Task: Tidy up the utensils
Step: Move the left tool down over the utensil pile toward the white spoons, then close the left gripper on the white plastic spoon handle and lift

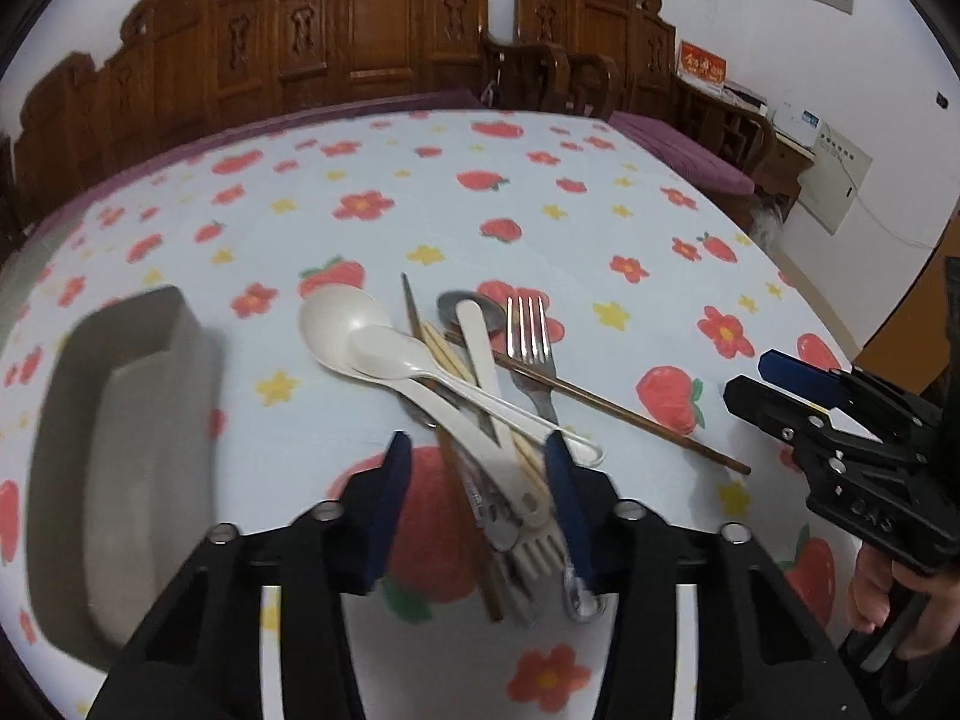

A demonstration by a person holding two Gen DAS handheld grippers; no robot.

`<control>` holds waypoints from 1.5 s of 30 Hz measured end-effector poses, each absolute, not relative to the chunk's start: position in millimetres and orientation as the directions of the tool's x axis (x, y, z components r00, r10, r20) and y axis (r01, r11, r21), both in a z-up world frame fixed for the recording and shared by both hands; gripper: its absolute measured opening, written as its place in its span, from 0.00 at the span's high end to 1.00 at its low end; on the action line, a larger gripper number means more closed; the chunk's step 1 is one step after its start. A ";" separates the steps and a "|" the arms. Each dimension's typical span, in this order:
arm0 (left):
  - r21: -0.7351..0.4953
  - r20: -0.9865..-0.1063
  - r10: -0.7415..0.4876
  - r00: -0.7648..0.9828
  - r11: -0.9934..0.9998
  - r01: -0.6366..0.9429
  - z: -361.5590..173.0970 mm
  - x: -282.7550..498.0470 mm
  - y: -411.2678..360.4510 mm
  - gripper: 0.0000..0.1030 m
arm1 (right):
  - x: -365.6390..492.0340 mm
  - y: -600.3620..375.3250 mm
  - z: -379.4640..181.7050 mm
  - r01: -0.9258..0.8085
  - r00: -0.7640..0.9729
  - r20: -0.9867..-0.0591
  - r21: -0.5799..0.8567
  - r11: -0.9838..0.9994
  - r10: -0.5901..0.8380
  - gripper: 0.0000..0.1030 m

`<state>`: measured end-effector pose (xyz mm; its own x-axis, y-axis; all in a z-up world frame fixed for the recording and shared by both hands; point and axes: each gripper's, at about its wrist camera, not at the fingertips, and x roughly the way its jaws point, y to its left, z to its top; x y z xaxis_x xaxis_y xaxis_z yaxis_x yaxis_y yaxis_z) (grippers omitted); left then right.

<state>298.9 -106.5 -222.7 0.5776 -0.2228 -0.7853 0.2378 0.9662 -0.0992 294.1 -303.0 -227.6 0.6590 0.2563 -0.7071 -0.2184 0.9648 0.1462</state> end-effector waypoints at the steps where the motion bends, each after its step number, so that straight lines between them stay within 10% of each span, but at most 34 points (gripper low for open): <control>1: -0.108 -0.790 -0.227 0.569 0.966 0.235 -225.1 301.3 -108.0 0.68 | 294.2 -302.8 -227.4 -0.218 0.659 -0.707 0.147 0.965 0.257 0.51; 19: -0.190 -0.832 -0.252 0.495 0.967 0.171 -245.6 325.9 -105.6 0.82 | 294.7 -297.1 -228.1 -0.235 0.651 -0.711 0.144 0.961 0.266 0.51; 24: -0.216 -0.819 -0.275 0.503 0.961 0.173 -239.5 318.2 -101.6 1.00 | 295.1 -296.9 -229.2 -0.236 0.649 -0.712 0.146 0.961 0.268 0.51; 35: -0.214 -0.826 -0.272 0.494 0.962 0.171 -236.5 314.8 -101.5 1.00 | 295.0 -289.3 -231.3 -0.257 0.640 -0.718 0.133 0.957 0.272 0.51; 45: -0.196 -0.847 -0.242 0.474 0.970 0.144 -248.1 327.4 -106.5 0.71 | 295.6 -291.7 -230.6 -0.251 0.636 -0.723 0.137 0.958 0.270 0.51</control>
<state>327.4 -106.5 -248.1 0.4740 -0.2417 -0.8467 0.1444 0.9699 -0.1960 295.6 -291.7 -230.6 0.6363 0.2697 -0.7227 -0.2510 0.9583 0.1366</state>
